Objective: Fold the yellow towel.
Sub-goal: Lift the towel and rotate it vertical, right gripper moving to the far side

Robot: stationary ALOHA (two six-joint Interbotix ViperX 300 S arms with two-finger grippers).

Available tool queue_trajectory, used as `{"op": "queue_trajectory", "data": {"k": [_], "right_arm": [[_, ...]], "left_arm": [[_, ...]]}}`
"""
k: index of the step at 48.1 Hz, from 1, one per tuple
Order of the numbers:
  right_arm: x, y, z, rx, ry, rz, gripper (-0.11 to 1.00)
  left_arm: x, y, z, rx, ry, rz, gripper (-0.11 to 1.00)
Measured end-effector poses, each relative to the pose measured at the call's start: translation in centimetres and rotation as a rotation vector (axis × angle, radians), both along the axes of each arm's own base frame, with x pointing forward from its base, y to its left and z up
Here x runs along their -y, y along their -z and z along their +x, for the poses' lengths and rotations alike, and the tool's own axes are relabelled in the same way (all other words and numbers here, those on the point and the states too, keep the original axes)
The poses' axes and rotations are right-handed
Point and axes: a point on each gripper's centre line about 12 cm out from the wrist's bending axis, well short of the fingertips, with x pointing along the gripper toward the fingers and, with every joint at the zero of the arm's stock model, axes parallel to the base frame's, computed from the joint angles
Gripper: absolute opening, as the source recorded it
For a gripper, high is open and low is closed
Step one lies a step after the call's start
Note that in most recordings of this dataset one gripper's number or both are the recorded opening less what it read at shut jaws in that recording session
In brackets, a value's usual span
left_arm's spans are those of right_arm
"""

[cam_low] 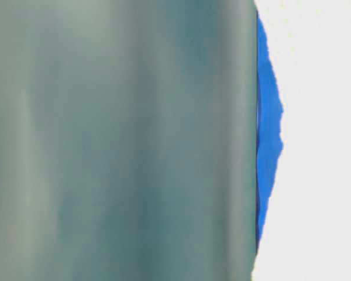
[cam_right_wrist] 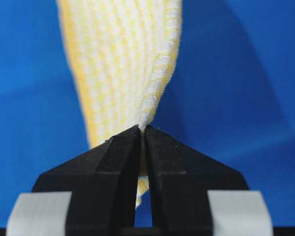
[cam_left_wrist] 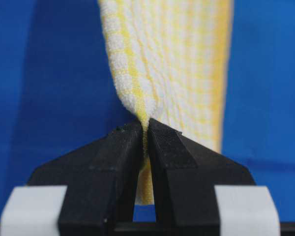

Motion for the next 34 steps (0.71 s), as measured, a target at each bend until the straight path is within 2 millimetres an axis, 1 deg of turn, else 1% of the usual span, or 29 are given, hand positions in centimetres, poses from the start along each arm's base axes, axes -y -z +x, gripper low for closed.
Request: {"op": "queue_trajectory", "data": {"k": [8, 17, 20, 24, 34], "right_arm": [[-0.1, -0.7, -0.2, 0.026, -0.008, -0.005, 0.03], [0.4, -0.6, -0.1, 0.024, 0.009, -0.013, 0.03], [1.0, -0.5, 0.0, 0.025, 0.037, -0.019, 0.03], [2.2, -0.5, 0.2, 0.031, 0.088, -0.031, 0.03], [6.2, -0.5, 0.8, 0.031, 0.244, -0.067, 0.03]], "left_arm": [[0.5, -1.2, -0.3, 0.041, 0.014, -0.002, 0.03], [1.1, -1.4, -0.2, 0.051, 0.019, -0.022, 0.03], [1.7, -1.4, -0.2, 0.061, 0.023, -0.039, 0.03], [2.9, -1.7, 0.1, 0.091, 0.047, -0.061, 0.03], [6.6, -2.3, 1.5, 0.174, 0.155, -0.089, 0.03]]}}
